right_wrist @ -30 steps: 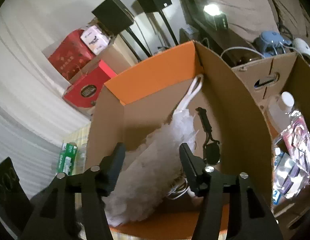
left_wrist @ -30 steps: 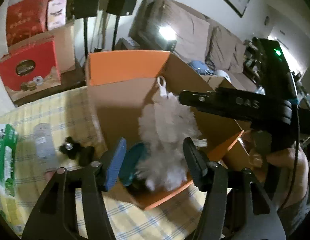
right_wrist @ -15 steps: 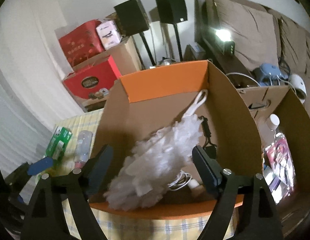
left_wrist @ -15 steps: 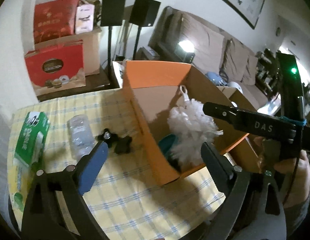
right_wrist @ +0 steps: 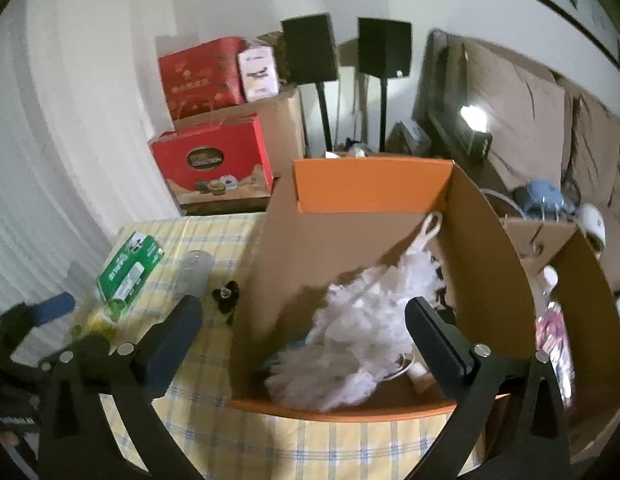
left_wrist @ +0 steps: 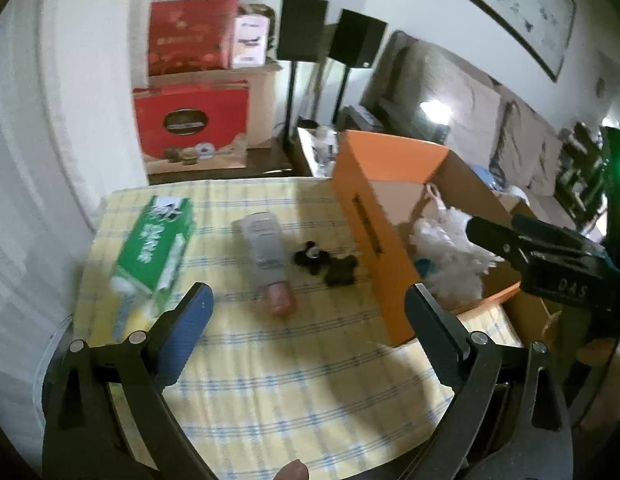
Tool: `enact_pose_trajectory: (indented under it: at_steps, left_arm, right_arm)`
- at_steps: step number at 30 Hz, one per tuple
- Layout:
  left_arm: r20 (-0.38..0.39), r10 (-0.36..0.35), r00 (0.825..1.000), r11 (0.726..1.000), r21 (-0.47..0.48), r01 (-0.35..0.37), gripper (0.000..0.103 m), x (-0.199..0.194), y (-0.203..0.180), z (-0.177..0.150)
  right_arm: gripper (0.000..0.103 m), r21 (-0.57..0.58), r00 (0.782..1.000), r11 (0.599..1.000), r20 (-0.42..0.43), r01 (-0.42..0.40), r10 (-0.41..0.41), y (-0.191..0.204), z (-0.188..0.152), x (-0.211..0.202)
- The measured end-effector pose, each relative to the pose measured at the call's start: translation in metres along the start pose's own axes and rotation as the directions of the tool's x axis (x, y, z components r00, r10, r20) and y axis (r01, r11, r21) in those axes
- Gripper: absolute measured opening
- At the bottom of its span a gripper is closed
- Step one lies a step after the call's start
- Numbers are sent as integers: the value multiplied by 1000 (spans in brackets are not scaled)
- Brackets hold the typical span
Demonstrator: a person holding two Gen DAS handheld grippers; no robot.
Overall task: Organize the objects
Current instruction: 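Move both grippers to the green Darlie toothpaste box on the table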
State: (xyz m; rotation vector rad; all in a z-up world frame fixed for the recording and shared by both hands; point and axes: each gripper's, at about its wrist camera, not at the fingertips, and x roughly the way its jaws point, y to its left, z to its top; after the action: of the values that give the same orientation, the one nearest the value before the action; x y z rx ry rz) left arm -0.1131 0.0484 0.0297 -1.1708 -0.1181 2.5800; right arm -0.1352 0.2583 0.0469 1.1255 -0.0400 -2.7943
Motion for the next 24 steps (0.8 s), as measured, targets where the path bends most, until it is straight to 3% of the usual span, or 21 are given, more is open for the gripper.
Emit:
enact_pose_trajectory:
  at_steps: [10,24]
  left_arm:
    - [50,56,997,997,-57,-53,96,-25,36,-6]
    - [51,114,992,988,-110,-108,96,-34,79,-11]
  right_arm:
    - [103,-61,999,997,-8,-38,37,43,-2,1]
    - [103,-121,997,990,-25,-78,76,95,-2,15]
